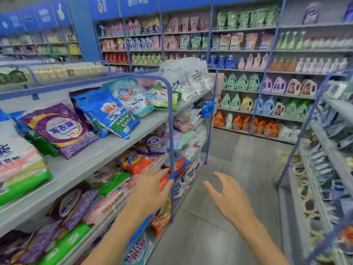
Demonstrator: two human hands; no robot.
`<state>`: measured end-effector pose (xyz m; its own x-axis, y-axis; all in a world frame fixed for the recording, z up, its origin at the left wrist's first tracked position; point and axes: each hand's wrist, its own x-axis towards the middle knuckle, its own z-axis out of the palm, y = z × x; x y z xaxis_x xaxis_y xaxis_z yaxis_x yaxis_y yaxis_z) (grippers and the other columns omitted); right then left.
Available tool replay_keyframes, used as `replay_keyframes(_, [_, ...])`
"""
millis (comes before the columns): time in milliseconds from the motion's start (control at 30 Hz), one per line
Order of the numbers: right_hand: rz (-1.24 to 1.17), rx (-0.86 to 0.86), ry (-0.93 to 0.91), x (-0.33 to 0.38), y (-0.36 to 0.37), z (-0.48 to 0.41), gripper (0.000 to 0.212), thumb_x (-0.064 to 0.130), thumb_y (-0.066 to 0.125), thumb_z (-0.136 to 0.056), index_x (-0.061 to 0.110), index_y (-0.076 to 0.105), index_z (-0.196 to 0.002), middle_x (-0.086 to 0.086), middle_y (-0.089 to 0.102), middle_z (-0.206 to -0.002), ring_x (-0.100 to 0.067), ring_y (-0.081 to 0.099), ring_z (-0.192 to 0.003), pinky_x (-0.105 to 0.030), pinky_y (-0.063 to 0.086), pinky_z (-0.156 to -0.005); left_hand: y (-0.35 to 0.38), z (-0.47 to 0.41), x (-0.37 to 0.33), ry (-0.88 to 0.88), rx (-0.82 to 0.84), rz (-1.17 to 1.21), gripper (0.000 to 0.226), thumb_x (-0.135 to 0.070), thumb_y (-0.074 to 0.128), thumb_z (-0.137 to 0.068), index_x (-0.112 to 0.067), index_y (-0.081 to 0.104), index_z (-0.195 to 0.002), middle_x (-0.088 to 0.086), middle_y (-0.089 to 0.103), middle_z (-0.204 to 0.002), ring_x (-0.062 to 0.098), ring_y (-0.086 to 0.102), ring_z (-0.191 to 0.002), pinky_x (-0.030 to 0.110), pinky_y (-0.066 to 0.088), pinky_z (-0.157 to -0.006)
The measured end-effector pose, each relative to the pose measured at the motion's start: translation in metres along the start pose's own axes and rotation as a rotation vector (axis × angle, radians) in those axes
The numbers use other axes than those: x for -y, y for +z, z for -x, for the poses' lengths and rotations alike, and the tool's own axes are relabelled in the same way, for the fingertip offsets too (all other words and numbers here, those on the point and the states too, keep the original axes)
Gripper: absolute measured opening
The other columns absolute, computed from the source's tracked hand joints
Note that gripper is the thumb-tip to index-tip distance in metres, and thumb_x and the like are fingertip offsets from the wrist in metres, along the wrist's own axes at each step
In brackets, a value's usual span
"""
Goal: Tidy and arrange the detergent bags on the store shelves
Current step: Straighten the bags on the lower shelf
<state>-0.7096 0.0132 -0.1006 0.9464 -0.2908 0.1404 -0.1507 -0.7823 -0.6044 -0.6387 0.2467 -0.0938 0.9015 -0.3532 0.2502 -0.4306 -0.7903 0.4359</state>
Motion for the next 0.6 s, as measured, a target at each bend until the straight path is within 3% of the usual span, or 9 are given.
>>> replay_keyframes(167, [0.009, 0.012, -0.013, -0.044, -0.025, -0.089, 0.059, 0.056, 0.050, -0.100, 0.025, 0.045, -0.150, 0.007, 0.045, -0.155, -0.012, 0.034, -0.146, -0.034, 0.032, -0.115, 0.030, -0.075, -0.022, -0.047, -0.012, -0.023, 0.044, -0.039, 0.056, -0.102, -0.019, 0.059, -0.141, 0.000, 0.062, -0.140, 0.024, 0.052, -0.132, 0.034, 0.036, -0.112])
replay_keyframes(333, [-0.001, 0.091, -0.059, -0.077, -0.023, -0.161, 0.061, 0.055, 0.049, -0.101, 0.022, 0.044, -0.152, 0.004, 0.047, -0.155, -0.015, 0.037, -0.144, -0.034, 0.033, -0.117, 0.060, -0.132, -0.030, -0.100, -0.002, -0.061, 0.044, -0.045, 0.049, -0.102, -0.025, 0.059, -0.140, -0.005, 0.065, -0.131, 0.021, 0.056, -0.124, 0.035, 0.044, -0.105])
replay_keyframes(500, [-0.008, 0.141, -0.088, -0.102, -0.013, -0.255, 0.064, 0.058, 0.048, -0.100, 0.022, 0.043, -0.153, 0.003, 0.045, -0.157, -0.016, 0.036, -0.146, -0.033, 0.032, -0.116, 0.099, -0.212, -0.023, -0.182, -0.057, -0.044, 0.052, -0.047, 0.049, -0.103, -0.024, 0.051, -0.148, -0.005, 0.053, -0.150, 0.019, 0.044, -0.142, 0.036, 0.037, -0.118])
replay_keyframes(600, [-0.012, 0.169, -0.093, -0.114, -0.009, -0.315, 0.064, 0.059, 0.047, -0.100, 0.024, 0.042, -0.153, 0.002, 0.043, -0.158, -0.016, 0.035, -0.147, -0.035, 0.033, -0.116, 0.124, -0.269, -0.014, -0.234, -0.048, -0.014, 0.057, -0.055, 0.045, -0.102, -0.026, 0.049, -0.150, -0.005, 0.050, -0.153, 0.018, 0.041, -0.143, 0.041, 0.039, -0.117])
